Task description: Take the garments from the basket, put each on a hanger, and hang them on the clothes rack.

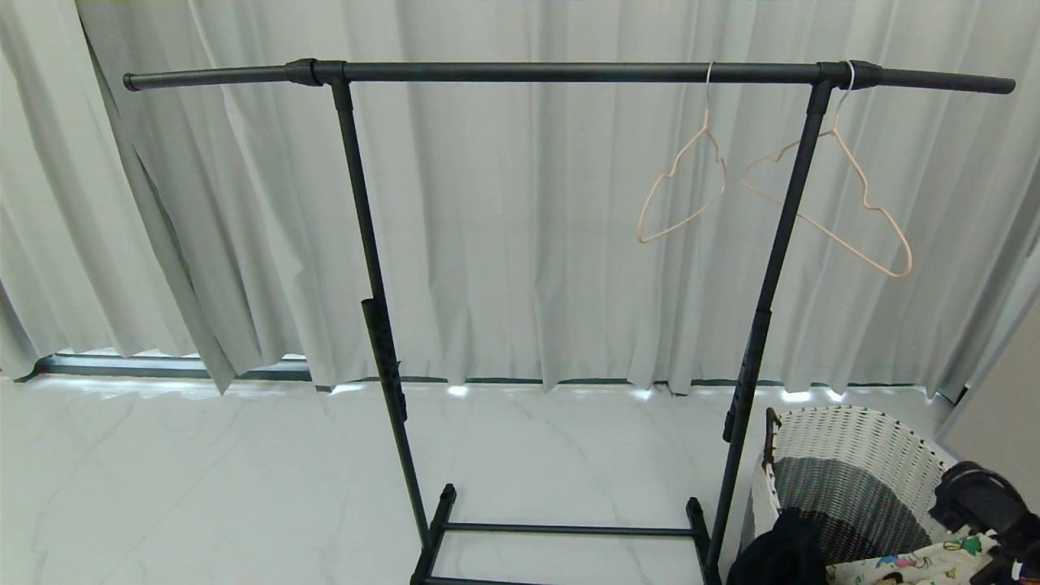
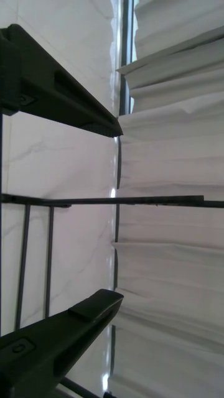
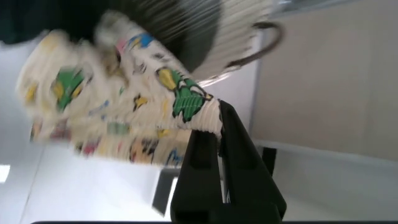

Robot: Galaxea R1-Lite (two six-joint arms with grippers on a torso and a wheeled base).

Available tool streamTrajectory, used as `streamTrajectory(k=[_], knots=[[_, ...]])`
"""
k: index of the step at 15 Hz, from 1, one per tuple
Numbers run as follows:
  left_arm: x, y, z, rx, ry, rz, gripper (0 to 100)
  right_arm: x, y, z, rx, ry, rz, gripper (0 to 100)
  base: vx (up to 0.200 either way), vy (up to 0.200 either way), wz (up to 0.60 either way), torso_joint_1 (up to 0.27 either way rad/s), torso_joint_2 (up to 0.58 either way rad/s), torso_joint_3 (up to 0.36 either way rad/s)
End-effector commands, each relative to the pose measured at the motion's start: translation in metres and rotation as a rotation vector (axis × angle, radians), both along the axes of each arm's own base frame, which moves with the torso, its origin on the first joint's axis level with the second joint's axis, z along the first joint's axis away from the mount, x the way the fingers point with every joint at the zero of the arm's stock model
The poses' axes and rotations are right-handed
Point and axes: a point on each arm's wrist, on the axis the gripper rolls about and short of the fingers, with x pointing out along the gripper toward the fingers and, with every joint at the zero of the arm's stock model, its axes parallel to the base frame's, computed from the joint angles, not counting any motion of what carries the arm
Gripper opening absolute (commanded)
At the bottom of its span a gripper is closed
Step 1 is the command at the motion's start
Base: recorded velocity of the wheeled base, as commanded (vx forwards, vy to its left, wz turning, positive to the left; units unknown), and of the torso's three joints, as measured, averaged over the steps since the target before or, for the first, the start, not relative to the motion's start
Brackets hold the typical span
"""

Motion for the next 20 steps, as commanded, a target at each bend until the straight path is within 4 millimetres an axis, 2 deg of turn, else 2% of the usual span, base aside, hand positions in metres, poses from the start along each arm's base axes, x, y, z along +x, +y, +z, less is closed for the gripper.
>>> streamTrajectory(k=[1, 4, 6, 8, 10, 13, 14, 20], knots=[[0.0, 0.0, 0.0, -0.001, 0.0, 0.0, 100, 0.0, -0.006, 0.034, -0.022, -0.154, -0.039, 0, 0.0, 0.0, 0.0, 0.0, 0.0, 0.0], [0.0, 0.0, 0.0, 0.0, 0.0, 0.0, 100, -0.006, -0.005, 0.101, 0.017, -0.113, -0.052, 0, 0.0, 0.0, 0.0, 0.0, 0.0, 0.0], [0.0, 0.0, 0.0, 0.0, 0.0, 0.0, 100, -0.026, 0.005, 0.155, 0.104, -0.024, -0.042, 0, 0.0, 0.0, 0.0, 0.0, 0.0, 0.0], [0.0, 0.0, 0.0, 0.008, 0.001, -0.001, 100, -0.049, 0.015, 0.196, 0.192, 0.029, 0.004, 0, 0.0, 0.0, 0.0, 0.0, 0.0, 0.0], [0.0, 0.0, 0.0, 0.025, 0.001, -0.004, 100, -0.061, 0.023, 0.227, 0.268, 0.0, 0.048, 0, 0.0, 0.0, 0.0, 0.0, 0.0, 0.0], [0.0, 0.0, 0.0, 0.025, 0.001, -0.006, 100, -0.068, 0.025, 0.252, 0.275, -0.078, 0.075, 0, 0.0, 0.0, 0.0, 0.0, 0.0, 0.0], [0.0, 0.0, 0.0, 0.026, 0.001, -0.006, 100, -0.069, 0.025, 0.255, 0.274, -0.092, 0.075, 0, 0.0, 0.0, 0.0, 0.0, 0.0, 0.0], [0.0, 0.0, 0.0, 0.042, 0.0, -0.007, 100, -0.075, 0.026, 0.26, 0.273, -0.123, 0.097, 0, -0.2, 0.0, 0.0, 0.004, 0.0, 0.002]])
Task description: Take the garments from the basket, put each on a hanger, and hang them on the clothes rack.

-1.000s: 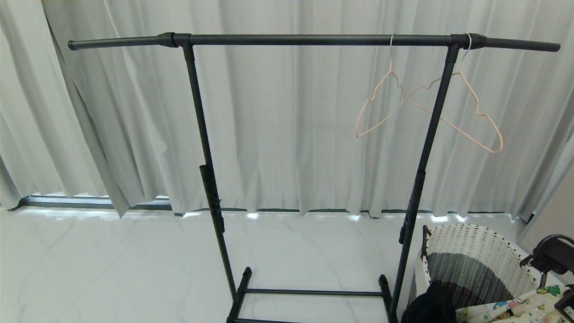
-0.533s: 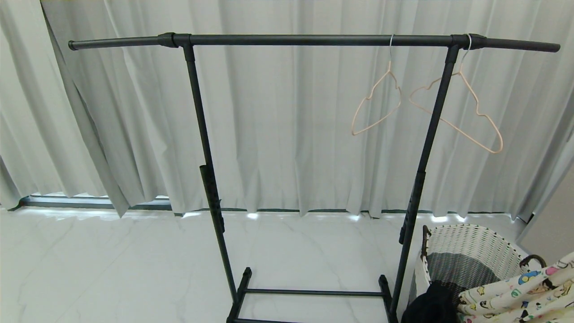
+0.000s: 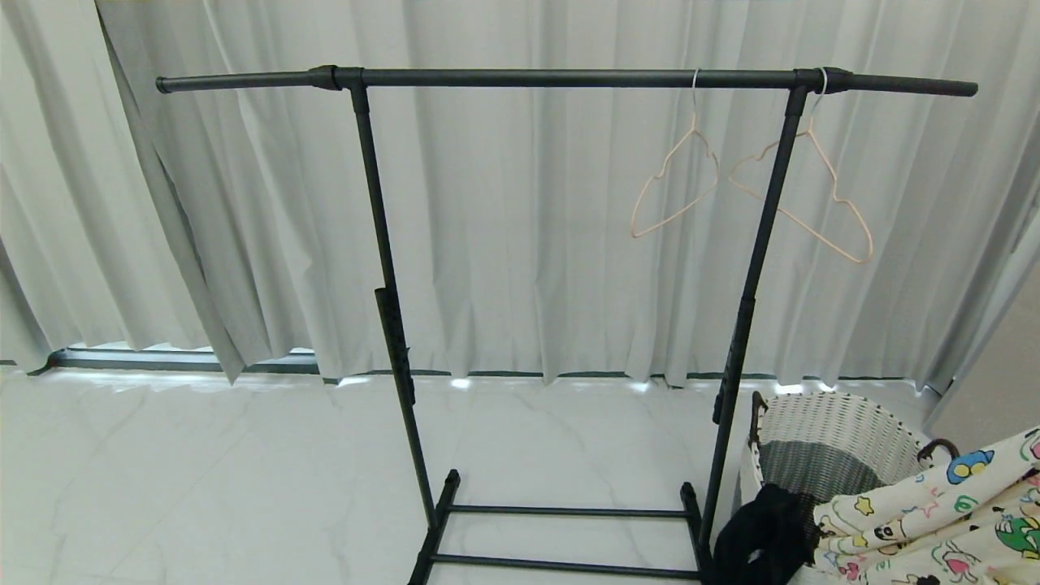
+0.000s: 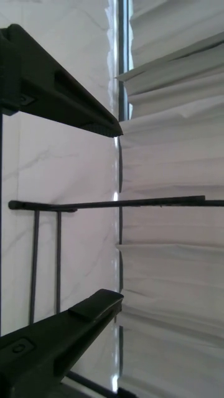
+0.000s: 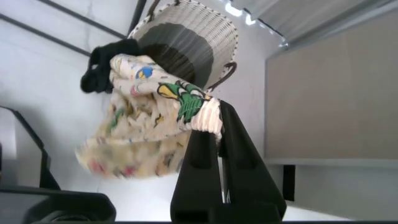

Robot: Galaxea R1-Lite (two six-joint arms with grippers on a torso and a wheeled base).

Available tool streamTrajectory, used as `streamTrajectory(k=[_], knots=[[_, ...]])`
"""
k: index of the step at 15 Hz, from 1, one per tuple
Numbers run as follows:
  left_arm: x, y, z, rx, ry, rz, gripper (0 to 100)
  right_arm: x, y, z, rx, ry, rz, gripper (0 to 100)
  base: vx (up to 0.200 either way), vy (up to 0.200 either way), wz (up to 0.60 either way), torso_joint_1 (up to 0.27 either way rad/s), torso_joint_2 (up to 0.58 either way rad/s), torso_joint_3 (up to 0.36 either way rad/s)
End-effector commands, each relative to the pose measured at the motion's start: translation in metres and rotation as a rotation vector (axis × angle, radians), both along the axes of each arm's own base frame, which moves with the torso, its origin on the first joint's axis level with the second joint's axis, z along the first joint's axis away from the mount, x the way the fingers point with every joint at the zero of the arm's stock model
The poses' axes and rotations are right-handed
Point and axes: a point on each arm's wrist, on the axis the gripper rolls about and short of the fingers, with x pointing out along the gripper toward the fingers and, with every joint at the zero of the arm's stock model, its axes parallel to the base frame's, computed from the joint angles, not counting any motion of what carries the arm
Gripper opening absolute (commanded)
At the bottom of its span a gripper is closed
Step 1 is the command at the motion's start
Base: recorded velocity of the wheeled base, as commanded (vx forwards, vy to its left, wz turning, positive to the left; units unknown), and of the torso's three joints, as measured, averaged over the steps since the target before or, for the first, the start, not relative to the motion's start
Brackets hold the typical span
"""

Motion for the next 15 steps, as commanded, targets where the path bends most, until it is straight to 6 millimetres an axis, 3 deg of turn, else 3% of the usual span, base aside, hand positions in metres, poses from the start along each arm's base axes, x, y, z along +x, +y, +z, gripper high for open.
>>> streamTrajectory(k=[1, 3, 5, 8, 15], knots=[[0.0, 0.0, 0.0, 0.0, 0.001, 0.001, 100, 0.0, 0.004, 0.001, 0.002, -0.01, 0.046, 0, -0.2, 0.0, 0.0, 0.002, 0.0, 0.002], [0.0, 0.0, 0.0, 0.001, 0.001, 0.001, 100, 0.003, 0.011, 0.005, 0.006, -0.016, 0.121, 0, -0.2, 0.0, 0.0, 0.0, 0.01, 0.002], [0.0, 0.0, 0.0, 0.026, 0.0, 0.001, 100, 0.01, 0.018, 0.005, 0.017, -0.02, 0.187, 0, 0.0, 0.0, 0.0, 0.0, 0.0, 0.0], [0.0, 0.0, 0.0, 0.039, 0.0, -0.001, 100, 0.043, 0.065, -0.001, 0.201, -0.042, 0.356, 0, 0.0, 0.0, 0.0, 0.0, 0.0, 0.0], [0.0, 0.0, 0.0, 0.05, -0.002, -0.001, 100, 0.049, 0.129, -0.048, 0.226, 0.094, 0.517, 0, 0.0, 0.0, 0.0, 0.0, 0.0, 0.0]])
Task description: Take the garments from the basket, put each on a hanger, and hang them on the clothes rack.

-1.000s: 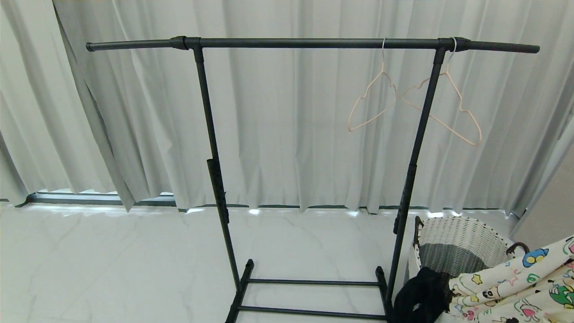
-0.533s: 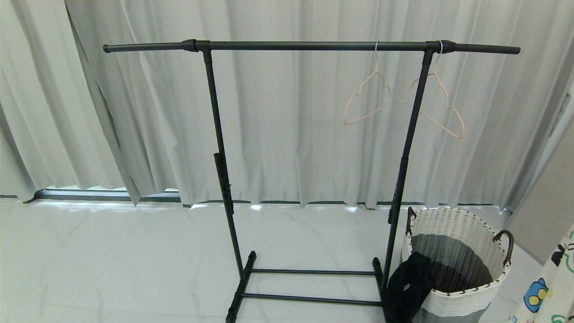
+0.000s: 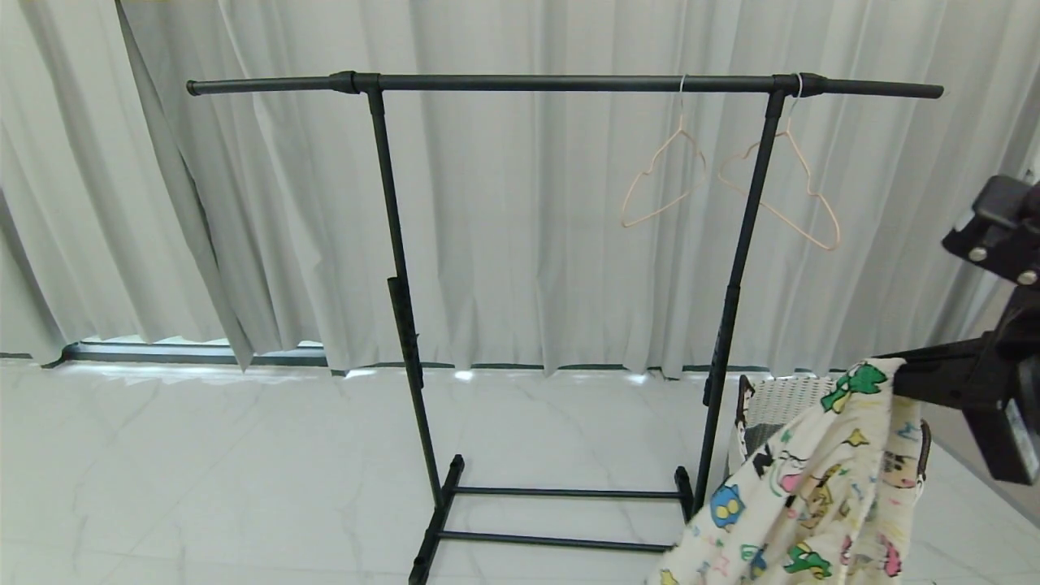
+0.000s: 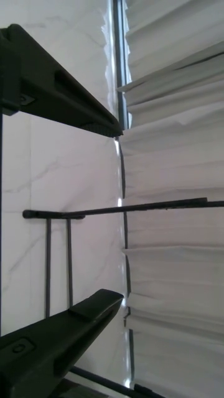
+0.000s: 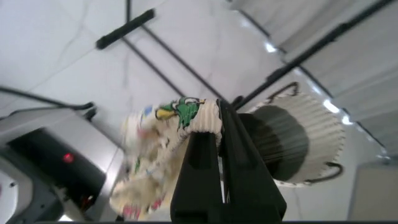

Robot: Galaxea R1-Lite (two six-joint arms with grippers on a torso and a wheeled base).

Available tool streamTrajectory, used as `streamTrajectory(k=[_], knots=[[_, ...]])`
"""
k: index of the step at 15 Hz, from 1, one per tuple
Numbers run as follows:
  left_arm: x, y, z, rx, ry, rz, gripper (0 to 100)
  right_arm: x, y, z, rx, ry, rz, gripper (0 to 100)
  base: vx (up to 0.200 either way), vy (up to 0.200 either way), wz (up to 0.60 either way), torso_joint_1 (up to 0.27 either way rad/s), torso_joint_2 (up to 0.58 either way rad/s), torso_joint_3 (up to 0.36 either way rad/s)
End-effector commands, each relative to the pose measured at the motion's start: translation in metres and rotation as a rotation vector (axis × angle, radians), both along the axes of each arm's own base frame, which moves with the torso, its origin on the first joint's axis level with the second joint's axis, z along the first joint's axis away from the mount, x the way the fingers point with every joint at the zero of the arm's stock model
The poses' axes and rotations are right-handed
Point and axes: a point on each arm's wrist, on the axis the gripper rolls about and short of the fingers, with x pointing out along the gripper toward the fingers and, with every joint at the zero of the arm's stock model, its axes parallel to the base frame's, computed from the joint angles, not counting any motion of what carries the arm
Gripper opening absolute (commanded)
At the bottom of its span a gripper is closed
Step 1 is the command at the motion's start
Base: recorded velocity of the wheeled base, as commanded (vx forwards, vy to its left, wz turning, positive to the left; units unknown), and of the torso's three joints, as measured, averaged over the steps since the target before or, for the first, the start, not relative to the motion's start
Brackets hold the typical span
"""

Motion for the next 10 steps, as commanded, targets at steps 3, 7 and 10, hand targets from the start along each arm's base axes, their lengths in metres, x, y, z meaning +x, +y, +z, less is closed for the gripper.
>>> streamTrajectory(k=[3, 7, 10], knots=[[0.001, 0.0, 0.0, -0.009, 0.008, -0.018, 100, 0.021, 0.051, -0.027, -0.007, 0.083, 0.066, 0, 0.0, 0.0, 0.0, 0.0, 0.0, 0.0], [0.001, -0.001, 0.001, -0.016, 0.016, -0.058, 100, 0.036, 0.083, -0.038, 0.013, 0.041, 0.053, 0, 0.0, 0.0, 0.0, 0.0, 0.0, 0.0], [0.001, -0.001, 0.032, -0.129, 0.003, -0.131, 100, 0.047, 0.097, -0.043, 0.049, 0.01, 0.054, 0, 0.0, 0.0, 0.0, 0.0, 0.0, 0.0]])
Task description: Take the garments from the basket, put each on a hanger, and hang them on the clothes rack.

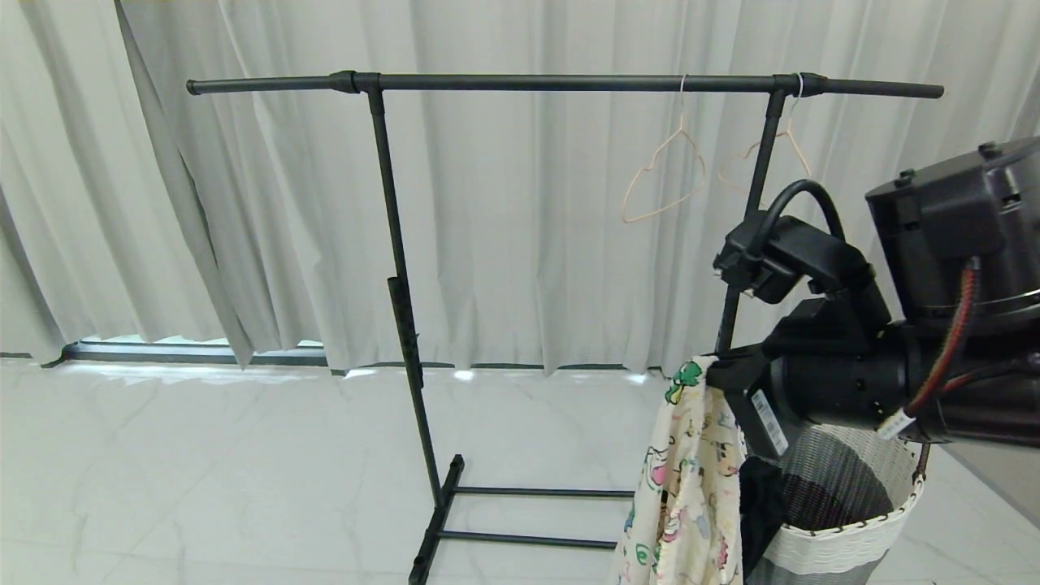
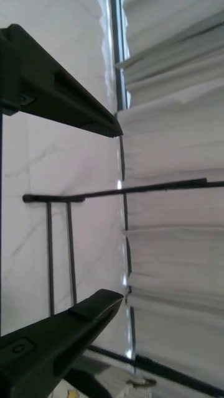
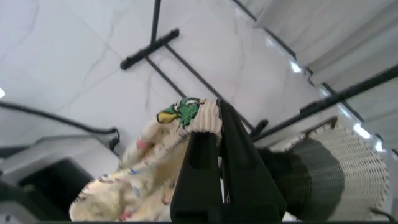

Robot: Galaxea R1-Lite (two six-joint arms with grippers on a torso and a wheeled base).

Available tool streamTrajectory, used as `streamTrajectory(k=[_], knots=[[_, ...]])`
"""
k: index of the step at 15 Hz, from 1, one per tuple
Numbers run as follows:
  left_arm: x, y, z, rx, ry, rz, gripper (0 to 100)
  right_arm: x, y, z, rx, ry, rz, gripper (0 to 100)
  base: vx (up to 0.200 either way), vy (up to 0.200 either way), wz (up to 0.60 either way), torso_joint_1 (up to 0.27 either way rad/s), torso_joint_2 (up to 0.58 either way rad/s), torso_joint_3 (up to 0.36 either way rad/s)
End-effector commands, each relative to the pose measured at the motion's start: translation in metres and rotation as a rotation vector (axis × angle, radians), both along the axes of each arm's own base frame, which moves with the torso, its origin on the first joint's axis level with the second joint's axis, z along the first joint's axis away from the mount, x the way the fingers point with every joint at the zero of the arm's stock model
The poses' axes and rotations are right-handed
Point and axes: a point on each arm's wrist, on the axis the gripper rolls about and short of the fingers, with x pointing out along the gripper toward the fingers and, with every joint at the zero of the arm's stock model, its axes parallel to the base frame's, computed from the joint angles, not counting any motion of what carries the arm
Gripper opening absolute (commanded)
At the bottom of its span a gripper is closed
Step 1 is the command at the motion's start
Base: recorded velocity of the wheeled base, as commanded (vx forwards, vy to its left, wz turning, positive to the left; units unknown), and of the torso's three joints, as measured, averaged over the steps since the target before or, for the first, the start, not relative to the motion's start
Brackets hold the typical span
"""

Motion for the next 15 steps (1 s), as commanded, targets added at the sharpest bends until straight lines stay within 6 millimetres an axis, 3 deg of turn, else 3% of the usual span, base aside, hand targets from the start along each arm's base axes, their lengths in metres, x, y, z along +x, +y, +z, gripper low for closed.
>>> streamTrajectory(k=[1, 3, 5, 9, 12, 13, 15], knots=[[0.009, 0.0, 0.064, -0.157, 0.021, -0.077, 100, 0.009, 0.013, -0.013, -0.024, 0.02, 0.003, 0, 0.0, 0.0, 0.0, 0.0, 0.0, 0.0], [0.044, -0.002, 0.127, -0.183, 0.033, -0.078, 100, 0.015, 0.02, -0.017, -0.01, 0.009, 0.003, 0, 0.0, 0.0, 0.0, 0.0, 0.0, 0.0], [0.081, -0.006, 0.158, -0.167, 0.077, -0.108, 100, 0.022, 0.028, -0.019, 0.02, -0.015, 0.002, 0, 0.0, 0.0, 0.0, 0.0, 0.0, 0.0], [0.108, -0.025, 0.16, -0.148, 0.124, -0.284, 100, 0.032, 0.042, -0.021, 0.078, -0.065, 0.003, 0, 0.0, 0.0, 0.0, 0.0, 0.0, 0.0], [0.16, -0.049, 0.162, -0.108, 0.149, -0.258, 100, 0.036, 0.048, -0.015, 0.103, -0.085, 0.004, 0, 0.0, 0.0, 0.0, 0.0, 0.0, 0.0], [0.168, -0.061, 0.156, -0.092, 0.179, -0.267, 100, 0.037, 0.048, -0.013, 0.111, -0.091, 0.004, 0, 0.0, 0.0, 0.0, 0.0, 0.0, 0.0], [0.163, -0.095, 0.138, -0.038, 0.257, -0.349, 100, 0.038, 0.05, -0.009, 0.123, -0.1, 0.004, 0, 0.0, 0.0, 0.0, 0.0, 0.0, 0.0]])
